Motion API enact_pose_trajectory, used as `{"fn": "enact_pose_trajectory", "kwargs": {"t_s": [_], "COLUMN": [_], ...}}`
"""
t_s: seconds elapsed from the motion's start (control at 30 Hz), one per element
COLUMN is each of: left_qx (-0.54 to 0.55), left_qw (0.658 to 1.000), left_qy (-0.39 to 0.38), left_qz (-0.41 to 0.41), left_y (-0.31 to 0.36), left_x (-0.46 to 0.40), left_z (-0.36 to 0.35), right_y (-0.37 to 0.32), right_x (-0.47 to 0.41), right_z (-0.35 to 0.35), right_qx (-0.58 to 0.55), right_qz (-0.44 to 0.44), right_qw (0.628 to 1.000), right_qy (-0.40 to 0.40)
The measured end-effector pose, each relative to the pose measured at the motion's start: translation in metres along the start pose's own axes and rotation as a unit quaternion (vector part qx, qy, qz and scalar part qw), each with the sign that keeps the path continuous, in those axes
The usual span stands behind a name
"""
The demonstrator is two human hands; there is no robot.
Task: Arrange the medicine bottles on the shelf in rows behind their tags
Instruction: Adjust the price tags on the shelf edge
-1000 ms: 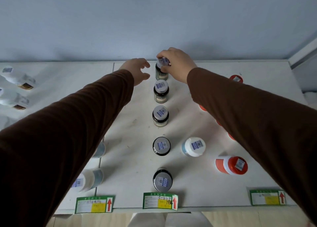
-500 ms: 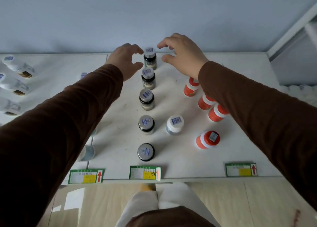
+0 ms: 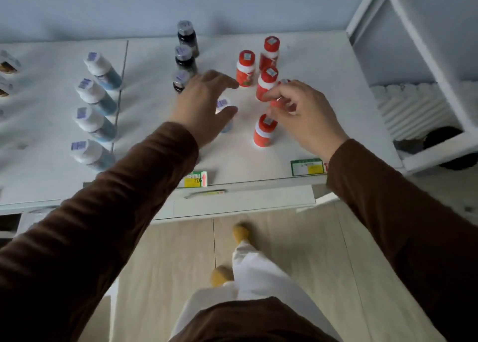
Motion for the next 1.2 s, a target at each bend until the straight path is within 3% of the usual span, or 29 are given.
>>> {"fn": "enact_pose_trajectory", "kwargs": {"t_s": [0.23, 0.4, 0.57, 0.87, 1.03, 1.2], "left_qx": [0.009, 0.012, -0.003, -0.01, 0.038, 0.061], "left_qw": [0.999, 0.997, 0.991, 0.984, 0.979, 0.975], "left_qy": [-0.033, -0.059, -0.046, 0.008, 0.046, 0.067], "left_qz": [-0.001, 0.048, 0.124, 0.178, 0.193, 0.201], "left_y": [0.069, 0.092, 0.094, 0.091, 0.083, 0.078], "left_x": [0.045, 0.057, 0.06, 0.059, 0.062, 0.064], "left_z": [-0.077, -0.139, -0.183, -0.209, -0.215, -0.219], "right_y": [0.077, 0.139, 0.188, 0.202, 0.209, 0.217], "right_x": [0.09, 0.128, 0.146, 0.153, 0.154, 0.154], "right_z": [0.005, -0.001, -0.026, -0.06, -0.07, -0.078], "right_qx": [-0.066, -0.124, -0.194, -0.329, -0.362, -0.362], "right_qz": [-0.09, -0.147, -0.229, -0.344, -0.372, -0.365], "right_qw": [0.994, 0.981, 0.951, 0.875, 0.853, 0.855], "right_qy": [-0.004, -0.01, -0.073, -0.084, -0.058, -0.065]}}
Point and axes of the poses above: each hand's wrist, its own x-axis away from the middle knuckle, its own z-axis out of the back of the hand, y = z × x, the point moved 7 cm from there along -x, towards the middle knuckle, and after that the axes turned 1 degree about -z, right-handed, at the moved point
